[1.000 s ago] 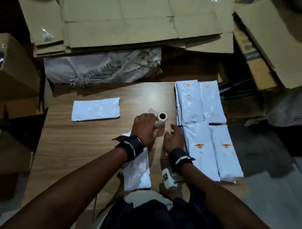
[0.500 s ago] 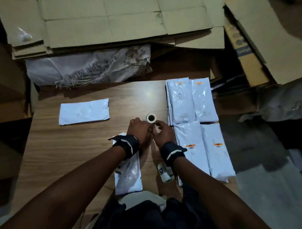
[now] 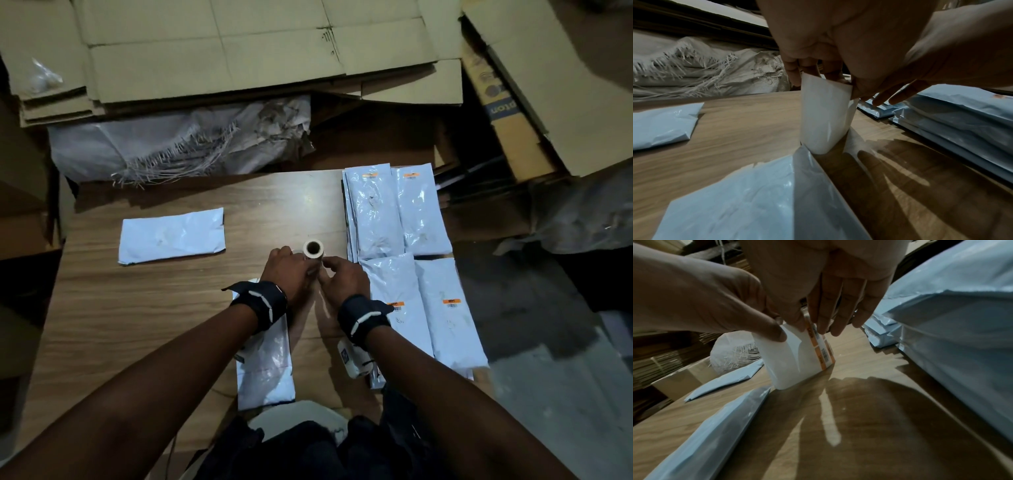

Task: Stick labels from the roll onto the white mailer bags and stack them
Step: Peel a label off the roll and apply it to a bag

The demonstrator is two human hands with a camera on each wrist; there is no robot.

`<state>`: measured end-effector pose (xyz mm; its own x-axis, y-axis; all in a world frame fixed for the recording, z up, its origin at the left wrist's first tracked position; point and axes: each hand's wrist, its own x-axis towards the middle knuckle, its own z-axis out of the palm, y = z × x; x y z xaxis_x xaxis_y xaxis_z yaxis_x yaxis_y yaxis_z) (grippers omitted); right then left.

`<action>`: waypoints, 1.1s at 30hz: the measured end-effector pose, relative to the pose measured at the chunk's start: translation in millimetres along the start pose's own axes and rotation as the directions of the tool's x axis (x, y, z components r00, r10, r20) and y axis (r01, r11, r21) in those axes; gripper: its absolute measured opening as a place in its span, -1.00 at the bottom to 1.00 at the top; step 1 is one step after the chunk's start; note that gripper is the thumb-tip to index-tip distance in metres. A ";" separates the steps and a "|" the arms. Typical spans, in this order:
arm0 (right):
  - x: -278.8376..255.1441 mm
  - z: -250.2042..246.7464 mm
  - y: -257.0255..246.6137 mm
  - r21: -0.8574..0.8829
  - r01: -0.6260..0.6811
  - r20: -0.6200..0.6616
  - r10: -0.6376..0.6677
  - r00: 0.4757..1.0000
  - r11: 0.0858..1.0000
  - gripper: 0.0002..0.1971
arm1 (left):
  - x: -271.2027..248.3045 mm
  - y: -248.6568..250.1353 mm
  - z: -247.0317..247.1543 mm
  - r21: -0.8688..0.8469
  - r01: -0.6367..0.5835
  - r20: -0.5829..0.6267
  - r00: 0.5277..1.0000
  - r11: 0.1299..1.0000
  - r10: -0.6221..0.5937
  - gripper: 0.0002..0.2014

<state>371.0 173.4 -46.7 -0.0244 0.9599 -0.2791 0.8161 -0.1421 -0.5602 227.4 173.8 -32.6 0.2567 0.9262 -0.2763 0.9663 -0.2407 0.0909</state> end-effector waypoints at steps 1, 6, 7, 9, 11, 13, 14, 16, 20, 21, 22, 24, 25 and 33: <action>0.0 0.8 -0.7 -0.003 0.007 0.006 -0.007 1.000 1.000 -0.70 | 0.1 -0.1 0.4 -0.004 0.000 0.002 1.000 1.000 0.000 -0.71; 1.6 1.7 -4.3 -0.066 0.017 0.033 -0.015 0.999 0.998 -0.69 | 1.4 0.5 -0.5 -0.008 -0.009 -0.009 1.000 1.000 0.009 -0.73; 1.9 1.5 -4.5 -0.077 0.017 0.035 -0.015 0.999 0.997 -0.69 | 1.8 0.7 -0.2 -0.010 -0.010 -0.011 1.000 1.000 0.010 -0.73; 2.6 2.0 -4.4 -0.102 0.027 0.042 -0.022 0.999 0.994 -0.69 | 2.1 -0.1 0.5 -0.001 -0.017 -0.006 1.000 1.000 0.017 -0.71; 3.1 1.4 -3.9 -0.121 0.033 0.060 -0.026 0.998 0.992 -0.70 | 2.5 -1.3 1.0 0.004 -0.024 -0.009 1.000 1.000 0.024 -0.70; 4.1 -0.9 -2.9 -0.139 0.039 0.082 -0.028 0.996 0.990 -0.72 | 2.9 -2.0 0.9 0.009 -0.027 -0.012 1.000 1.000 0.027 -0.72; 4.6 -2.1 -2.3 -0.149 0.044 0.087 -0.031 0.996 0.988 -0.73 | 2.7 -2.5 0.7 0.014 -0.027 -0.008 1.000 1.000 0.028 -0.73; 5.0 -3.7 -1.8 -0.155 0.047 0.085 -0.034 0.996 0.987 -0.73 | 2.2 -4.5 1.6 0.016 -0.036 -0.004 0.999 0.999 0.036 -0.73; 3.7 -2.7 -4.3 -0.151 0.035 0.078 -0.023 0.997 0.988 -0.71 | 0.0 -8.1 2.3 0.000 -0.061 0.009 0.998 0.998 0.061 -0.65; 3.6 -2.7 -5.4 -0.164 0.039 0.083 -0.026 0.996 0.986 -0.72 | -0.1 -8.0 2.3 0.000 -0.061 0.014 0.998 0.998 0.061 -0.64; 3.6 -2.5 -6.2 -0.177 0.045 0.086 -0.030 0.996 0.983 -0.71 | 0.3 -7.4 1.7 -0.002 -0.060 0.014 0.998 0.998 0.060 -0.64; 3.7 -2.1 -7.7 -0.193 0.054 0.082 -0.038 0.996 0.980 -0.71 | 1.8 -6.2 0.2 0.000 -0.060 0.008 0.998 0.998 0.060 -0.63; 3.8 -1.9 -8.2 -0.194 0.055 0.079 -0.040 0.996 0.979 -0.71 | 2.7 -5.9 -0.1 0.003 -0.062 0.006 0.998 0.998 0.062 -0.62; 4.6 -1.5 -8.4 -0.168 0.075 0.103 -0.059 0.993 0.983 -0.71 | 6.5 -7.1 1.0 0.030 -0.074 -0.008 0.997 0.997 0.075 -0.66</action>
<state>364.8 179.4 -42.1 -0.1313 0.9368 -0.3243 0.8974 -0.0266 -0.4403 222.3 181.2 -36.0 0.3280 0.9080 -0.2606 0.9446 -0.3175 0.0827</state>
